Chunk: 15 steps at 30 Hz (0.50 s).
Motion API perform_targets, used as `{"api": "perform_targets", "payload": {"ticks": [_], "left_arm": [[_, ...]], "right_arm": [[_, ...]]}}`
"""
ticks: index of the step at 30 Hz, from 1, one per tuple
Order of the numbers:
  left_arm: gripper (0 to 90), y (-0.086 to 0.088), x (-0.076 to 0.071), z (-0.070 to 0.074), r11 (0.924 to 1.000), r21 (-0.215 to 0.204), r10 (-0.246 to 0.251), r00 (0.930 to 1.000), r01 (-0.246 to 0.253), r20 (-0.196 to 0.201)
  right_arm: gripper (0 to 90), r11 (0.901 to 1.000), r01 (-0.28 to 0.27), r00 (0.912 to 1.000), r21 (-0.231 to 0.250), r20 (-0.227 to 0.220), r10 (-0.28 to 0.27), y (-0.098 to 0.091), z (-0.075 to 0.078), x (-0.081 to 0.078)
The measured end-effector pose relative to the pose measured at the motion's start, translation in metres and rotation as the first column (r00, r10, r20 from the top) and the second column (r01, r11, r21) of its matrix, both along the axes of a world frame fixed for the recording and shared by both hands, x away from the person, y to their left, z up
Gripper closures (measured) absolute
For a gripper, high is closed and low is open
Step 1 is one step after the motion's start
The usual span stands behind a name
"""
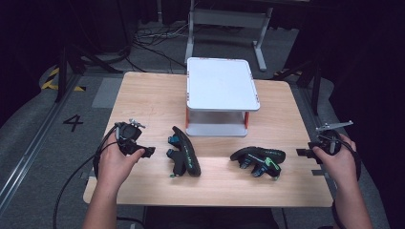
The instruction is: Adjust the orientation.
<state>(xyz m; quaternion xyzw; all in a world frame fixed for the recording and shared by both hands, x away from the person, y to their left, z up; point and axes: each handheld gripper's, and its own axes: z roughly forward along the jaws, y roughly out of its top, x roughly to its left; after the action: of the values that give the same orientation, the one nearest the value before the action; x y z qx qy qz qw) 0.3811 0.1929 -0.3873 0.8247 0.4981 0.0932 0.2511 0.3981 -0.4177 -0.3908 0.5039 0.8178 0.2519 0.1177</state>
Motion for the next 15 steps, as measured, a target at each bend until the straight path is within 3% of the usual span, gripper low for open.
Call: {"api": "perform_targets", "payload": {"ticks": [2, 11, 15], "left_arm": [[22.3, -0.0003, -0.0015, 0.0016, 0.9994, -0.027, 0.023, 0.9997, -0.022, 0.005], [22.9, 0.005, 0.0003, 0.0006, 0.999, 0.032, 0.031, 0.9995, -0.031, 0.005], [26.1, 0.002, 0.0003, -0.001, 0.9995, 0.018, 0.027, 0.9996, -0.027, -0.003]], "right_arm": [[33.3, 1.0, -0.001, 1.0, -0.001, -0.005, 0.001, 0.0005, -0.0009, 0.0003], [26.6, 0.9997, 0.002, 0.9999, -0.023, 0.013, -0.001, 0.0017, -0.0062, 0.0021], [26.3, 0.9994, -0.005, 0.9996, -0.034, 0.027, 0.006, 0.0033, -0.0079, 0.0021]]}}
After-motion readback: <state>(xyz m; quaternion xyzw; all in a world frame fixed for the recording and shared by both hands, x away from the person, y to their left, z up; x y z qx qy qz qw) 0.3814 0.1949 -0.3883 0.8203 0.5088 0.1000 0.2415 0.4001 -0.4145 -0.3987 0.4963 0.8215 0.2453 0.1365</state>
